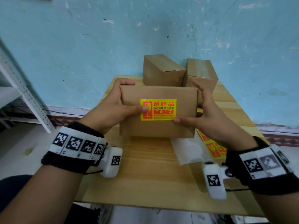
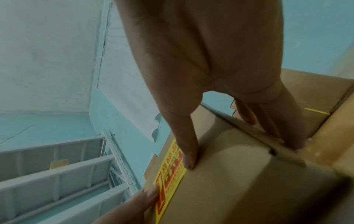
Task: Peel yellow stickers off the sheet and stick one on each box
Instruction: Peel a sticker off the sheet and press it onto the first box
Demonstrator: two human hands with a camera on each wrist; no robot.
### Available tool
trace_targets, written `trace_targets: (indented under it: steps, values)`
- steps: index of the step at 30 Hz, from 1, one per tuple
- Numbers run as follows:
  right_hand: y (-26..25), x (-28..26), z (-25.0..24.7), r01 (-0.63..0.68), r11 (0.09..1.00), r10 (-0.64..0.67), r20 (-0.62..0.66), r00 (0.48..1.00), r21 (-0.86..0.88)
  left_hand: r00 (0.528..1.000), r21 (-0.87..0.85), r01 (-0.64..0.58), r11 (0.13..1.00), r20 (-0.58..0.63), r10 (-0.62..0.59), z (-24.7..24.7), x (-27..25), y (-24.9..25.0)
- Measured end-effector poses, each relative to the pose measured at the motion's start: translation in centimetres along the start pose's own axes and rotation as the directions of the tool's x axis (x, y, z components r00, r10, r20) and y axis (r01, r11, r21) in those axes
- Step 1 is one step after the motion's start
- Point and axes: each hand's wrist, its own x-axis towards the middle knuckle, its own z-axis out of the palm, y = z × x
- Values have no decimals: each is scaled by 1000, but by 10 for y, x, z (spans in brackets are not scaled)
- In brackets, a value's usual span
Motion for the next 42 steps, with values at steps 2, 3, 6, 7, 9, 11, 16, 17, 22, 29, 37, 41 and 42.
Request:
trace_targets:
  steps: [2,3,6,7,9,11,16,17,22,29,37,41,42]
  values:
    - [-1,-2,-1,16,1000,-16,14,1000,-13,999,60,-21,998,37,18,-4,-2,-1]
    - [-1,-2,-2,20,1000,-20,7,1000,-14,998,99,-40,994,54,35,-7,-4,1]
    - [-3,-2,-7,-28,998,31,-49,998,58,990,170,-74,983,131,52,-22,-10,13]
    - [-3,-2,-8,-55,994,63,-76,995,98,981,209,-75,975,190,35,-28,-12,18]
    - [-4,-1,-11,-74,985,89,-95,991,154,951,322,-92,942,310,-13,-41,-16,29]
    - [-2,1,-11,-63,985,78,-90,993,159,946,443,-142,885,325,-11,-47,-20,37]
    - [3,4,4,-71,995,74,-44,996,75,975,650,-184,737,219,51,-32,-23,30]
    - [3,3,6,-79,996,80,-27,996,48,973,654,-189,733,226,49,-28,-22,28]
    - [2,3,4,-131,991,132,14,991,-12,943,689,-271,672,330,42,-25,-21,34]
    - [-3,-6,2,-399,789,489,84,868,-467,984,602,-147,785,9,177,-37,-13,30]
    - [-8,-12,-1,-265,576,604,185,775,-773,981,833,74,549,-160,109,-4,-5,12]
    - [-11,-12,-8,-240,636,532,192,825,-733,975,881,146,449,-204,84,6,3,6]
    - [-11,-13,-11,-223,644,520,205,829,-732,972,887,175,428,-225,70,6,4,7]
